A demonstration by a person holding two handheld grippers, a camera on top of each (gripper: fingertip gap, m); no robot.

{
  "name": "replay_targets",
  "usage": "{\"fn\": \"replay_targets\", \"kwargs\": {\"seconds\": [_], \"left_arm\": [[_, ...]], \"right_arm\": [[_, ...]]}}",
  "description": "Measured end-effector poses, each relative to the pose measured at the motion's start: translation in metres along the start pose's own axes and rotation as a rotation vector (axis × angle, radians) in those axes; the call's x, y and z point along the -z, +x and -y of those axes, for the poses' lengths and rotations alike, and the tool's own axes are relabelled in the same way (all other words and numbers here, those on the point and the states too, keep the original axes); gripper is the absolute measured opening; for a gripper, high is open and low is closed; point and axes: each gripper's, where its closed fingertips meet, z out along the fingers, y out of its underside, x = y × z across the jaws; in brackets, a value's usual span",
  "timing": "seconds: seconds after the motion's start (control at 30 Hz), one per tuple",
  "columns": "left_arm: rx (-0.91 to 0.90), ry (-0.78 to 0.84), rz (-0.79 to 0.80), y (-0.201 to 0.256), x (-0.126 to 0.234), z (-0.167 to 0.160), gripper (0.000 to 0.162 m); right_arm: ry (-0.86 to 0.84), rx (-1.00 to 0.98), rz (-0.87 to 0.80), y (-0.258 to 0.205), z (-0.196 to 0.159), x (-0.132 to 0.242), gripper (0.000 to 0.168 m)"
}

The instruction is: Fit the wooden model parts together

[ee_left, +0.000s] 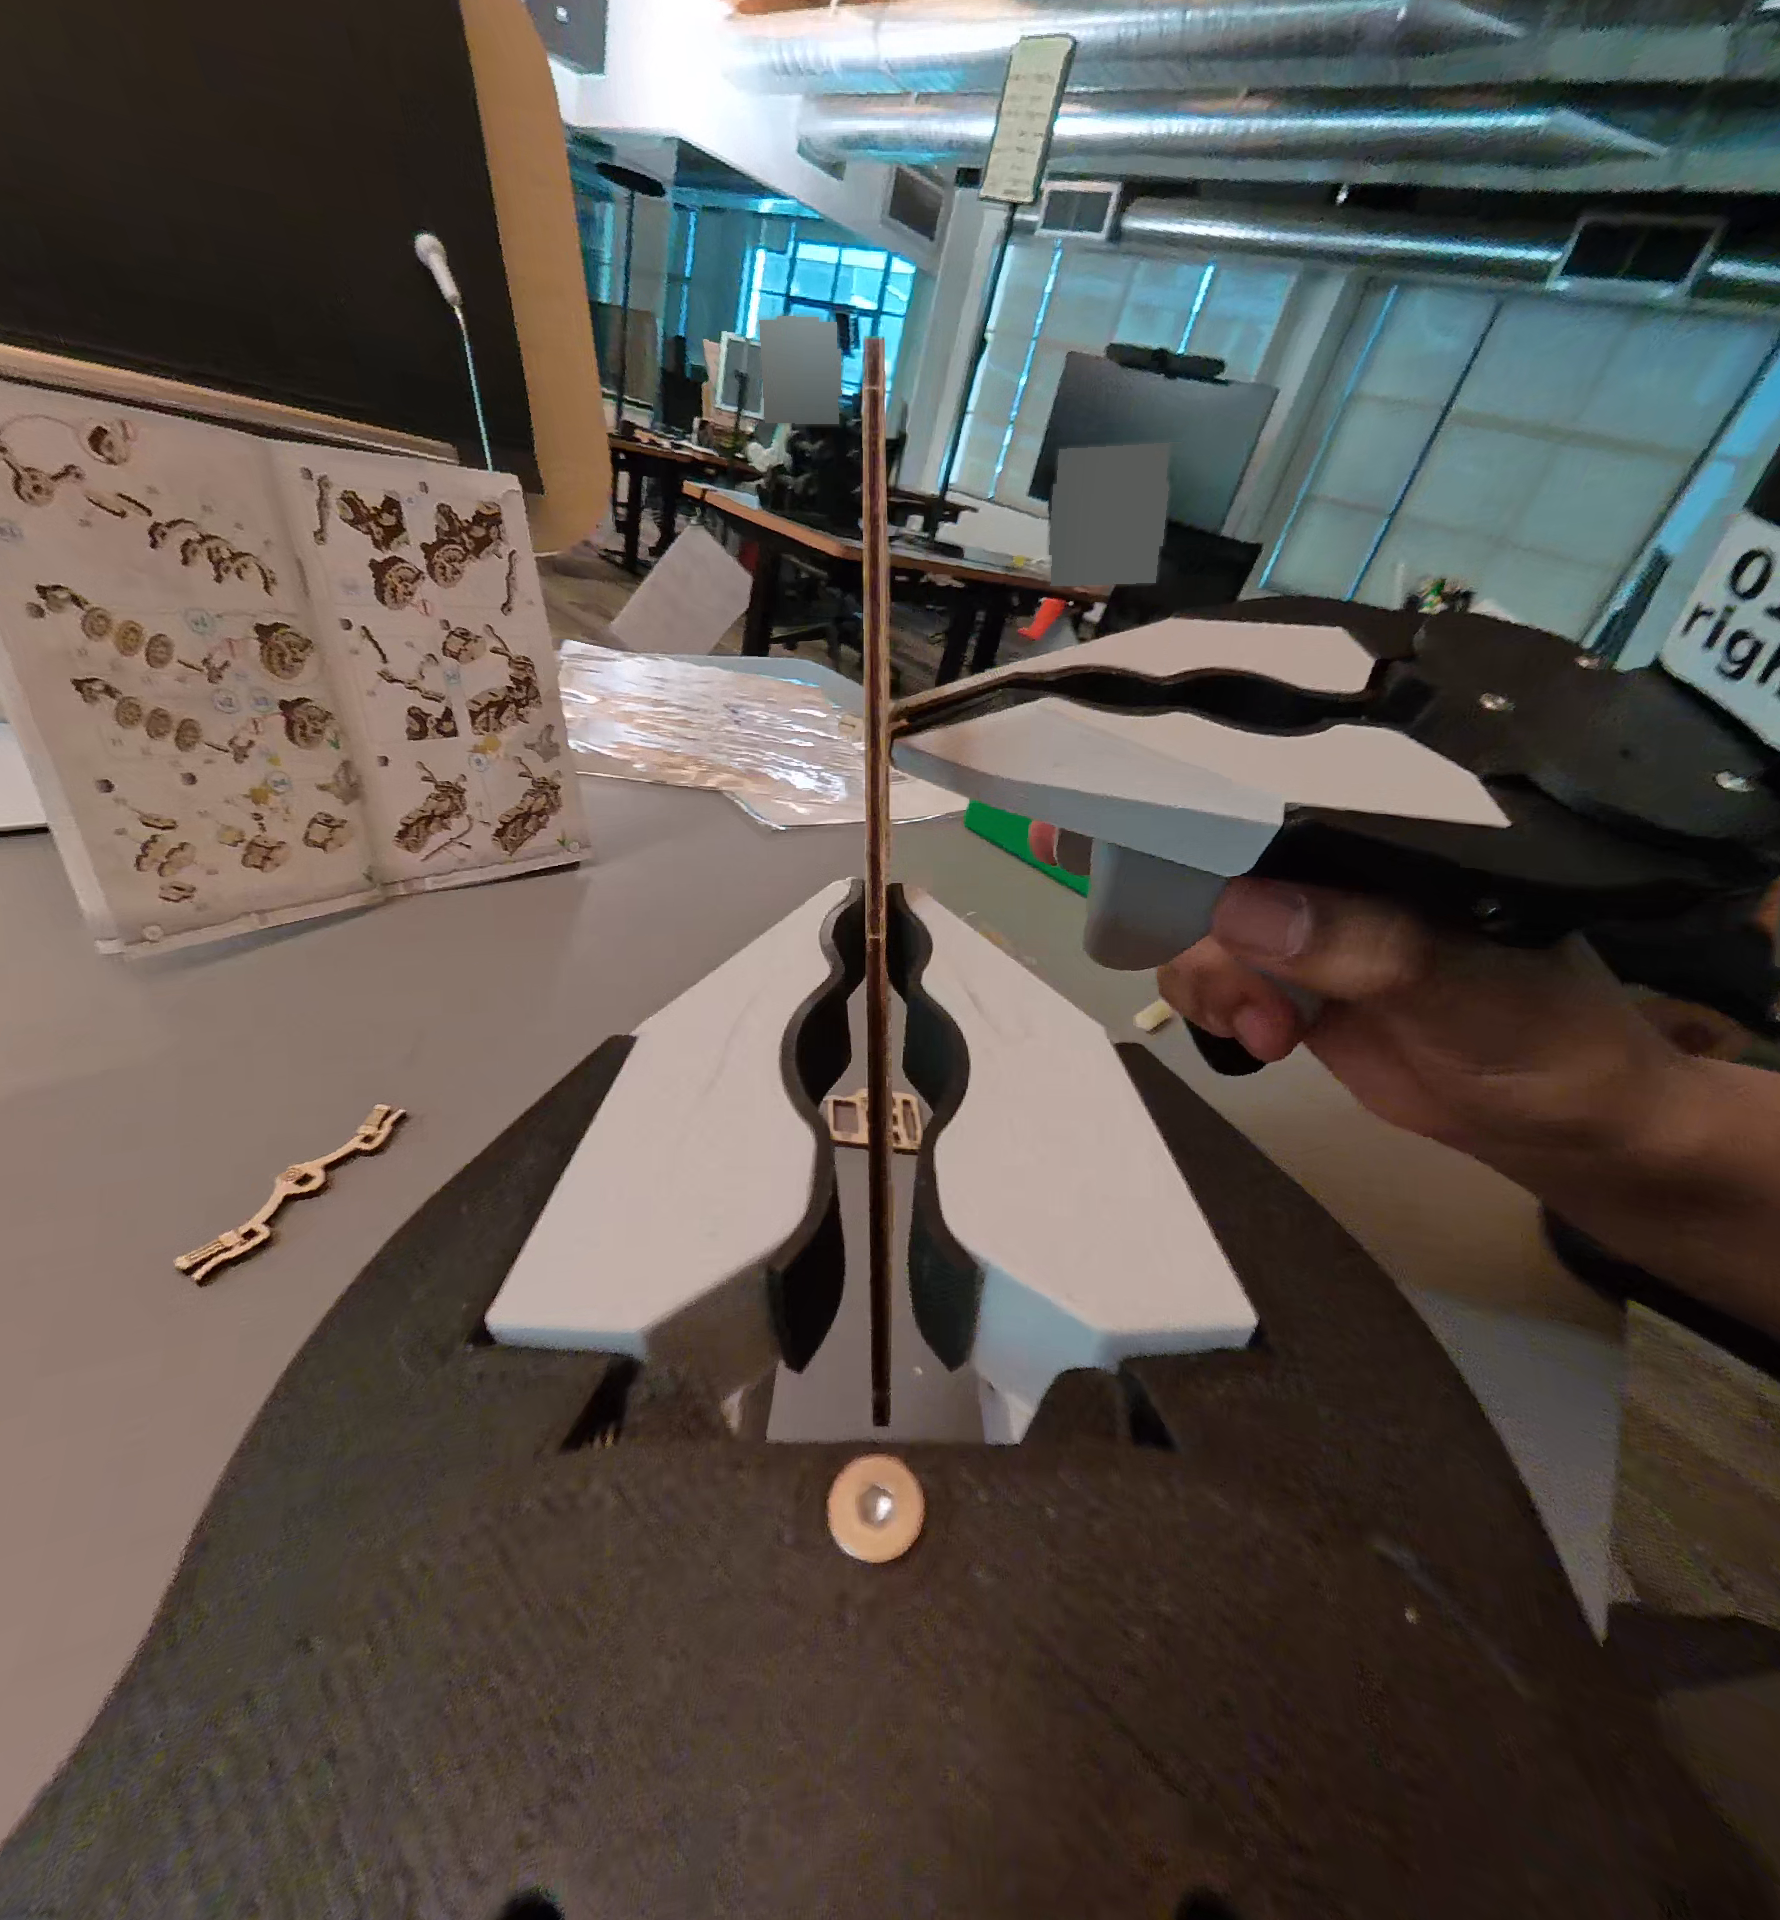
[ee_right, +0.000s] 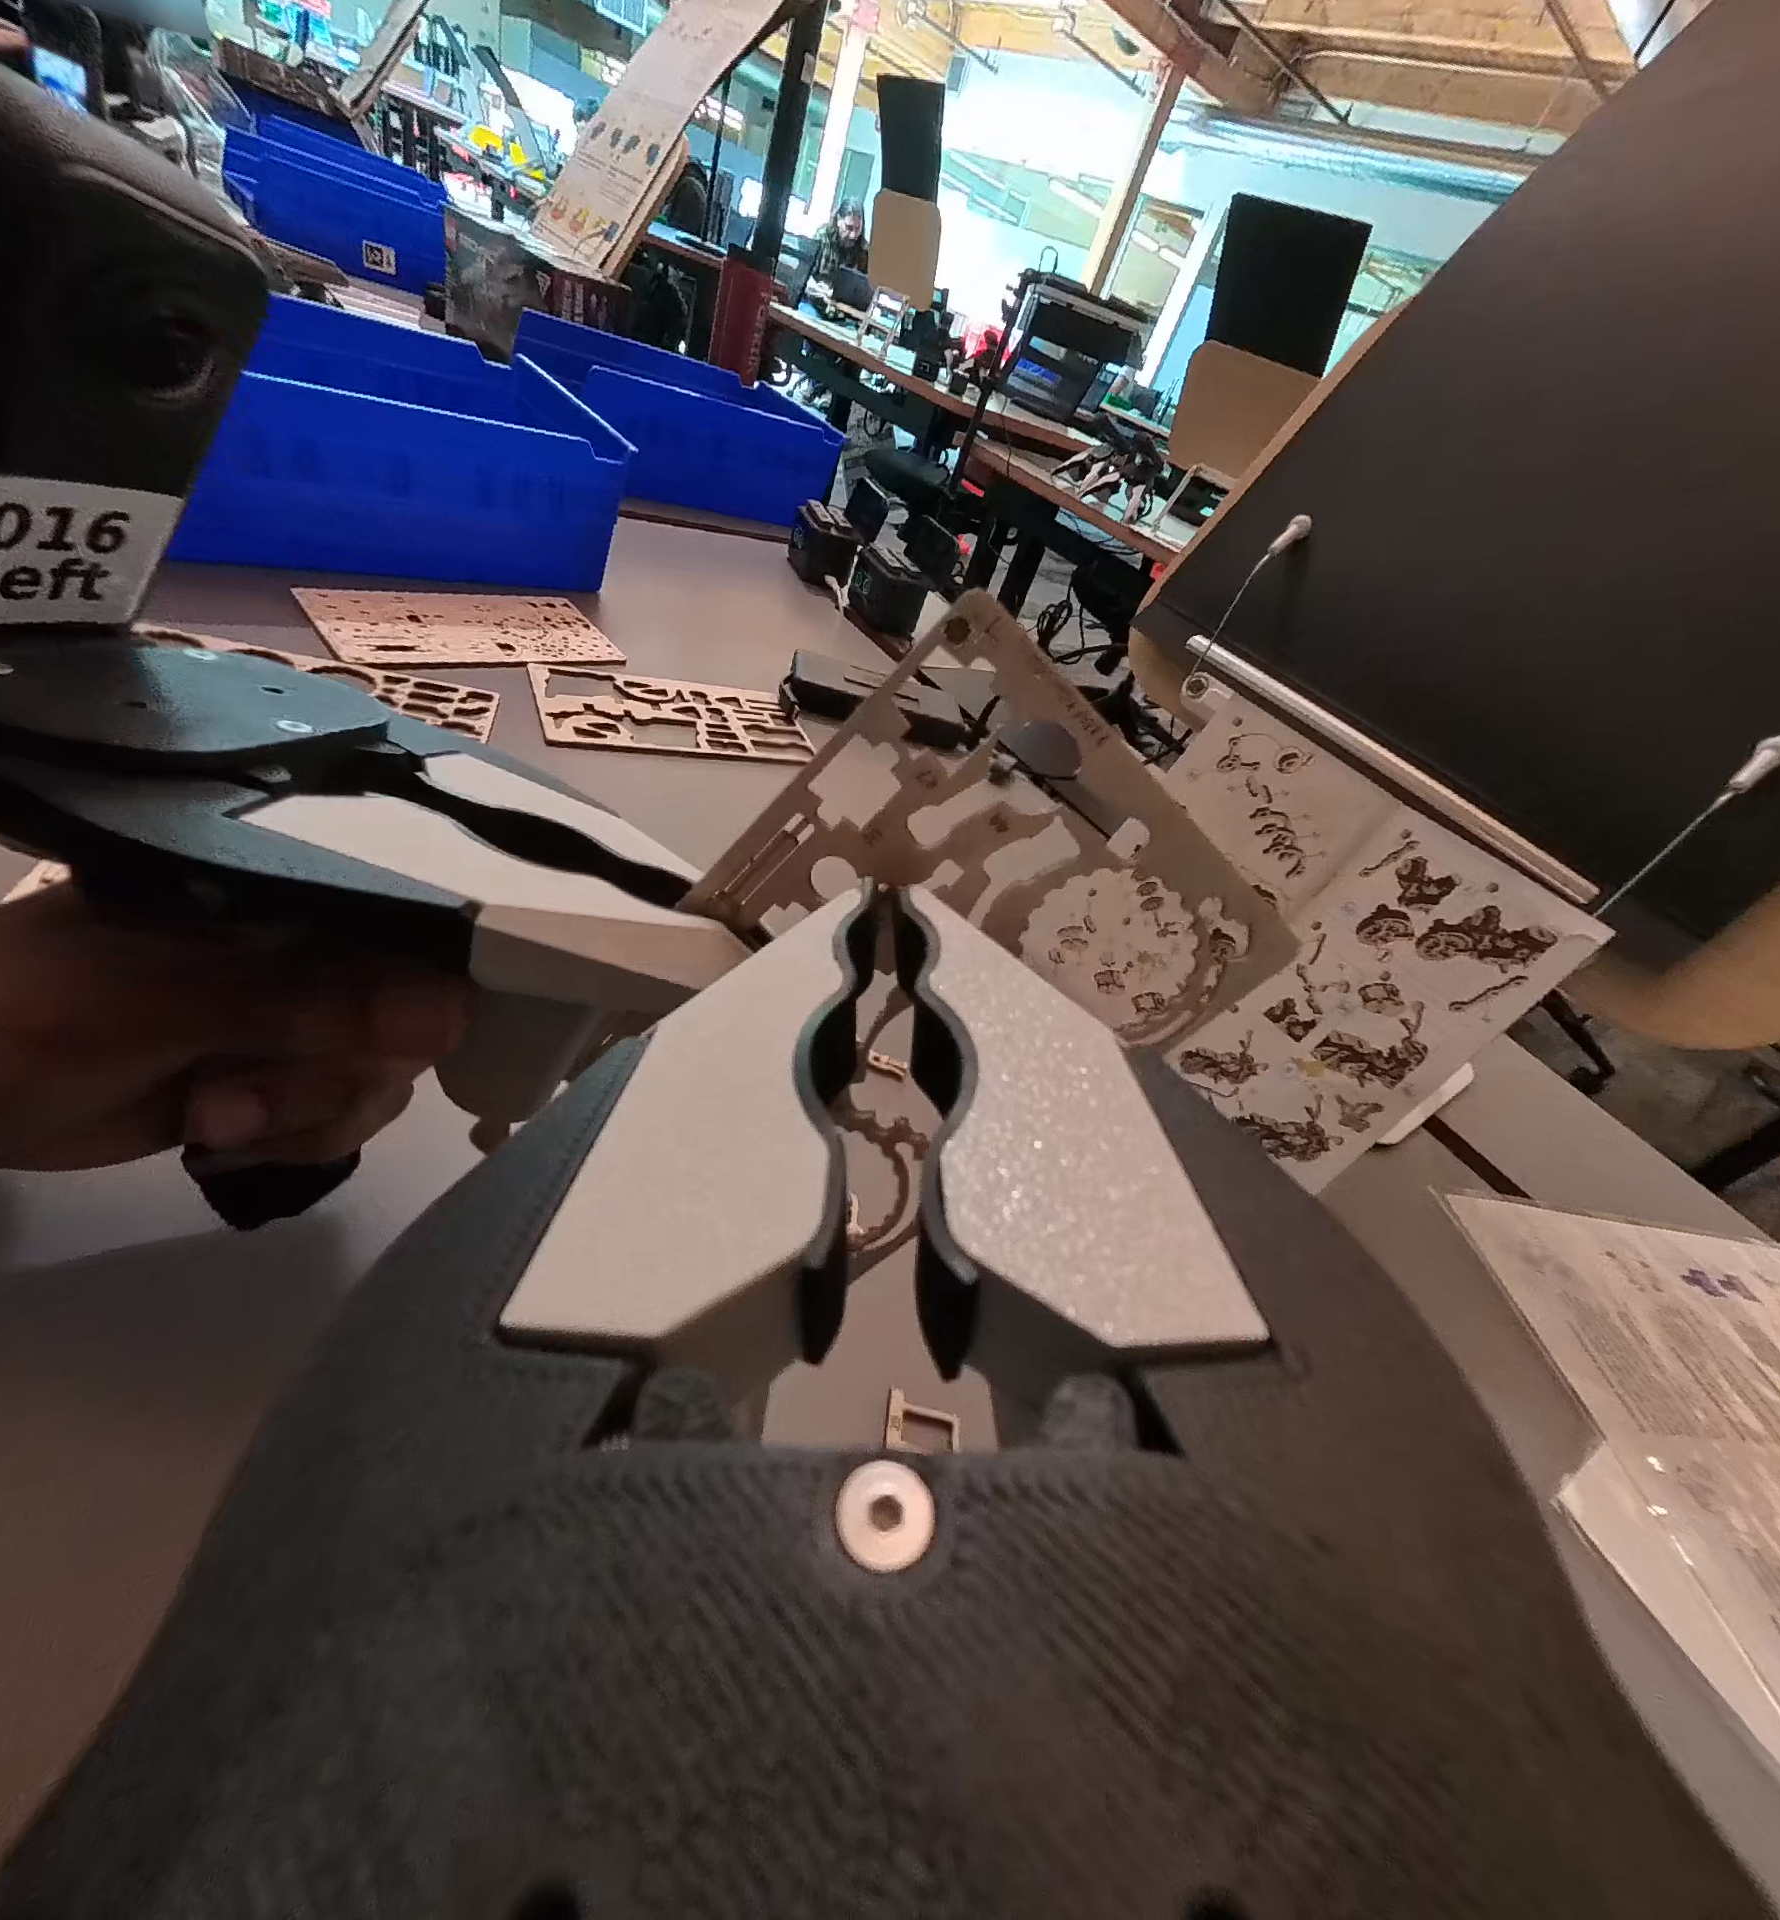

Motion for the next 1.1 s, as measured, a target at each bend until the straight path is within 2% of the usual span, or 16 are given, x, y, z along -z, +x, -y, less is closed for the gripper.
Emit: {"fn": "replay_targets", "kwargs": {"seconds": [0.23, 0.43, 0.5, 0.57, 0.7, 0.77, 0.9, 1.1], "left_arm": [[-0.047, -0.019, 0.024, 0.000, -0.001, -0.003, 0.000], [-0.097, -0.071, 0.024, 0.002, -0.002, -0.008, 0.000], [-0.072, -0.087, 0.012, 0.003, -0.003, -0.009, 0.000], [-0.050, -0.098, 0.014, 0.004, -0.004, -0.011, 0.000], [-0.066, -0.112, 0.027, 0.000, -0.003, -0.010, 0.000], [-0.079, -0.121, 0.040, -0.001, -0.004, -0.012, 0.000], [-0.081, -0.155, 0.056, -0.004, -0.005, -0.018, 0.000], [-0.042, -0.140, 0.026, -0.003, -0.007, -0.019, 0.000]], "right_arm": [[-0.033, 0.030, 0.023, -0.003, -0.001, 0.000, 0.000], [-0.054, 0.472, -0.012, -0.010, -0.002, 0.004, 0.000], [-0.053, 0.530, -0.004, -0.014, -0.002, 0.005, 0.000], [-0.066, 0.418, 0.044, -0.019, -0.004, 0.004, 0.000], [-0.079, 0.006, 0.166, -0.019, -0.003, 0.001, 0.000], [-0.097, -0.128, 0.223, -0.021, -0.005, 0.001, 0.000], [-0.153, -0.039, 0.205, -0.024, -0.013, 0.000, 0.000], [-0.181, -0.116, 0.225, -0.020, -0.015, 0.001, 0.000]]}}
